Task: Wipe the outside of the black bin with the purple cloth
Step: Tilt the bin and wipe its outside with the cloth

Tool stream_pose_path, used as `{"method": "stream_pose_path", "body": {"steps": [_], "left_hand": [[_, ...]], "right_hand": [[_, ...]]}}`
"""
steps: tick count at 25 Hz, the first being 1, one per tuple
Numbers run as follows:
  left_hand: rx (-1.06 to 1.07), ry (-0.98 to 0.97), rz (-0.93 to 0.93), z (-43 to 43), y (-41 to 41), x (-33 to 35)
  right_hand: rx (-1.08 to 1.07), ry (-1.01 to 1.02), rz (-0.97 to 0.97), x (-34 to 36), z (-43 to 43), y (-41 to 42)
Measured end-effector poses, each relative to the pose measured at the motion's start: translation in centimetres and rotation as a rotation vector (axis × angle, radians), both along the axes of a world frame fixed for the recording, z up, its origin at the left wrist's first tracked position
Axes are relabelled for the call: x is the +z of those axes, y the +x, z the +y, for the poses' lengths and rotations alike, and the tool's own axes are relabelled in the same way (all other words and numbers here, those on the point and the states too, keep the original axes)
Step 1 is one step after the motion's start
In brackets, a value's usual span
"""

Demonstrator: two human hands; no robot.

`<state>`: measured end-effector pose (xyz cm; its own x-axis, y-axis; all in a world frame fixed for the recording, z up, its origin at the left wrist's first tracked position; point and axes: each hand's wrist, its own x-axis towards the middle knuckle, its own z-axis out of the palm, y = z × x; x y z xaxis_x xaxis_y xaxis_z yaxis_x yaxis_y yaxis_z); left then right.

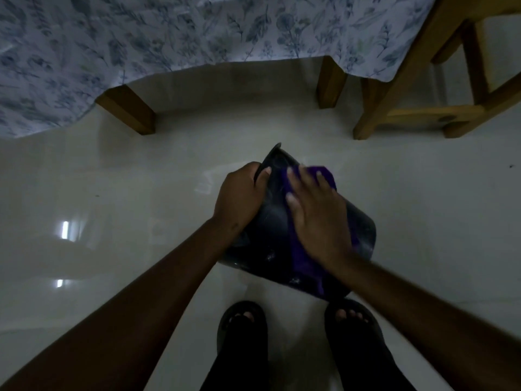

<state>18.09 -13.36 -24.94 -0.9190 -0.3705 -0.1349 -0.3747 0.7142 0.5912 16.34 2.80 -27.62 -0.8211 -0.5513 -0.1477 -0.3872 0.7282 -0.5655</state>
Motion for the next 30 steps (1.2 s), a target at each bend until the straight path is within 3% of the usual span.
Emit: {"method": "stream_pose_path", "body": {"steps": [2,4,7,9,10,14,16,19,22,24,26,30], "left_hand": [[0.034,-0.014,-0.020,-0.2,0.2,0.0],[0.051,-0.006,-0.038,-0.2,0.3,0.0],[0.070,-0.016,-0.064,0.0,-1.2,-0.2],[0.063,-0.041,-0.061,0.2,-1.9,-0.3],[0.061,-0.048,-0.064,0.3,-1.9,-0.2],[0.091,-0.026,-0.093,0.1,-1.7,-0.1],[0.111,-0.013,-0.116,0.1,-2.0,-0.1],[0.083,-0.018,-0.134,0.1,-3.1,-0.4],[0.015,0.240,-0.105,-0.3,-2.3,0.5],[-0.041,0.315,-0.107,-0.3,0.0,1.2],[-0.034,0.232,-0.085,-0.3,1.7,1.2],[0.021,0.210,-0.065,0.1,-0.5,0.7]], "right_hand": [[-0.157,-0.008,-0.253,-1.3,0.1,-6.1],[-0.292,0.053,-0.342,-1.6,1.7,-6.7],[-0.093,0.130,0.007,0.5,2.6,2.4],[0.024,0.081,0.082,0.6,1.7,3.7],[0.026,0.047,0.098,0.0,0.9,1.8],[-0.149,0.007,-0.153,-1.3,0.0,-5.5],[-0.145,0.088,-0.022,-0.8,0.8,-2.1],[0.041,0.113,0.083,0.4,1.4,2.9],[0.018,0.050,0.127,-0.4,0.5,-2.3],[-0.070,-0.019,-0.015,-1.1,0.9,-6.4],[-0.141,-0.046,-0.117,-1.7,2.2,-7.1],[-0.028,0.127,0.148,-0.6,4.2,2.3]]}}
